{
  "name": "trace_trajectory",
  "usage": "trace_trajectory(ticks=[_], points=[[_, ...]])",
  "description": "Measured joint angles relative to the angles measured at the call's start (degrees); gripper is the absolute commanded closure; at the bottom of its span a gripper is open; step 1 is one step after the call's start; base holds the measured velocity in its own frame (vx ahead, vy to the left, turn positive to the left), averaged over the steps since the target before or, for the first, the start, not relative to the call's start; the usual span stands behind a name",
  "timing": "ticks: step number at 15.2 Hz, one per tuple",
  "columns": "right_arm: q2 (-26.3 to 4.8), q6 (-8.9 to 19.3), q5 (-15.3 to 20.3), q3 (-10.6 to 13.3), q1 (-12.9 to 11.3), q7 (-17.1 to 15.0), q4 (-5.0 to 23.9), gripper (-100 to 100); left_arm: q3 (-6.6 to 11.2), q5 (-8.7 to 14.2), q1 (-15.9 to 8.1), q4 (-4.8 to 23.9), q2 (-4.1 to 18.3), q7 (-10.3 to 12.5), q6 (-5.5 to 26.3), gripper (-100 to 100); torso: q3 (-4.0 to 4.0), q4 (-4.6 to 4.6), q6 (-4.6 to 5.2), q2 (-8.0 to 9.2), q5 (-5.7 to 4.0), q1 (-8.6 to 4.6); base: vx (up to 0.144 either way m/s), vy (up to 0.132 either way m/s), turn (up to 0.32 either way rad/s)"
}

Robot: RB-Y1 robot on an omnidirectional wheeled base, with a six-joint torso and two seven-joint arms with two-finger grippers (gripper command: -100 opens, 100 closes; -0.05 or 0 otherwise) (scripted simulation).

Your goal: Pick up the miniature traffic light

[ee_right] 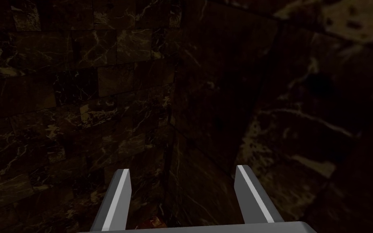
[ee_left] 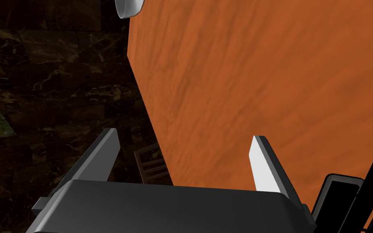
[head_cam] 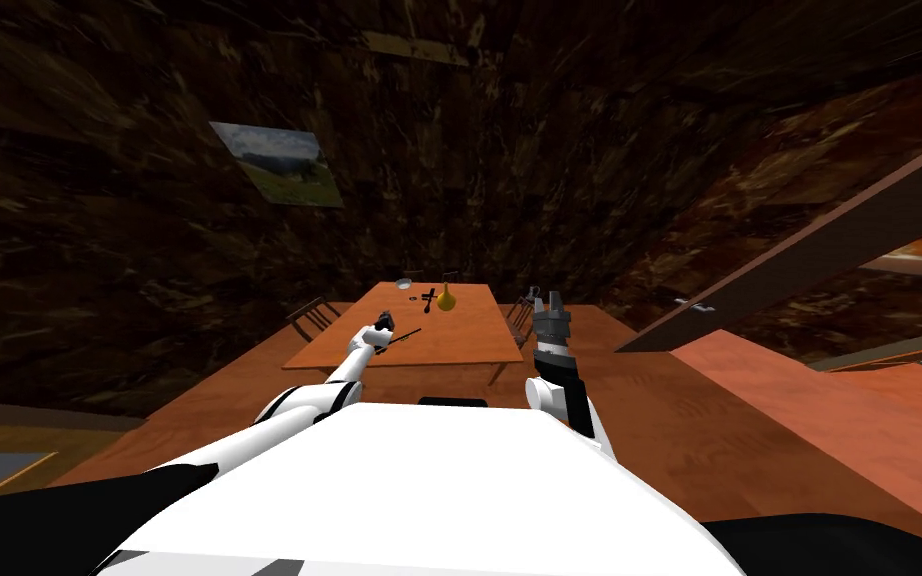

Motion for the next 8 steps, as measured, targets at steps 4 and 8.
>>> trace_trajectory(ticks=[4,8], points=[[0.0,0.0,0.0,0.0,0.0,0.0,0.0,0,1.23,-1.1,-1.7,3.8,0.5,0.9,1.2,-100,0.00,0.00,0.00,0.01,0.01,0.02,0.003,-0.015,-0.084],[0.0,0.0,0.0,0.0,0.0,0.0,0.0,0,2.63,-1.8,-3.8,8.6,1.6,1.9,3.1,-100,0.00,0.00,0.01,0.00,-0.01,-0.02,0.005,-0.027,-0.133]])
